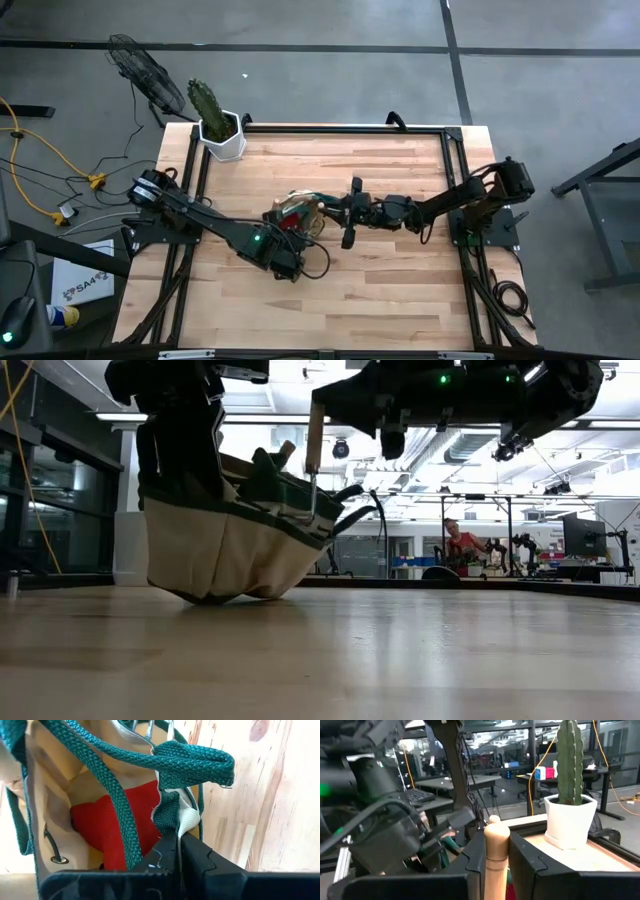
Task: Pick & Place Garden tools in Gardening bag
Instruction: Put the brown hand rake into the gardening bag
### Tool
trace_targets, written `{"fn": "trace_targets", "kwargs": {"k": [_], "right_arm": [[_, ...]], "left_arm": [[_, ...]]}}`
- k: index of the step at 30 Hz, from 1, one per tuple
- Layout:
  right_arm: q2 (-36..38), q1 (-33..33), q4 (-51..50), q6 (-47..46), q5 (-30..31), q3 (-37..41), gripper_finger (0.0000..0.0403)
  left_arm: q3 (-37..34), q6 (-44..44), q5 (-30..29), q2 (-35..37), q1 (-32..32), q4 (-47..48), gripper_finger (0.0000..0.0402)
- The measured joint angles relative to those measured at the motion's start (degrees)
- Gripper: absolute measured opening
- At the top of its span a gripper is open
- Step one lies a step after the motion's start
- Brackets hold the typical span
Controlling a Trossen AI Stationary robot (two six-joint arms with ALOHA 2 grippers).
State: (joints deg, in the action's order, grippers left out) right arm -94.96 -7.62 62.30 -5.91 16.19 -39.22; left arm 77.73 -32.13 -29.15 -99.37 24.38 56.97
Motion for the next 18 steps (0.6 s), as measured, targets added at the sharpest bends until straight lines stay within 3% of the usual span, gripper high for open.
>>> {"fn": "trace_targets", "kwargs": {"k": [18], "right_arm": [[0.0,-2.2,-2.2,0.0,2.2,-0.1,0.0044]], "left_arm": [[0.2,-0.8,0.8,0.2,0.0,-1.7,0.0003]]}}
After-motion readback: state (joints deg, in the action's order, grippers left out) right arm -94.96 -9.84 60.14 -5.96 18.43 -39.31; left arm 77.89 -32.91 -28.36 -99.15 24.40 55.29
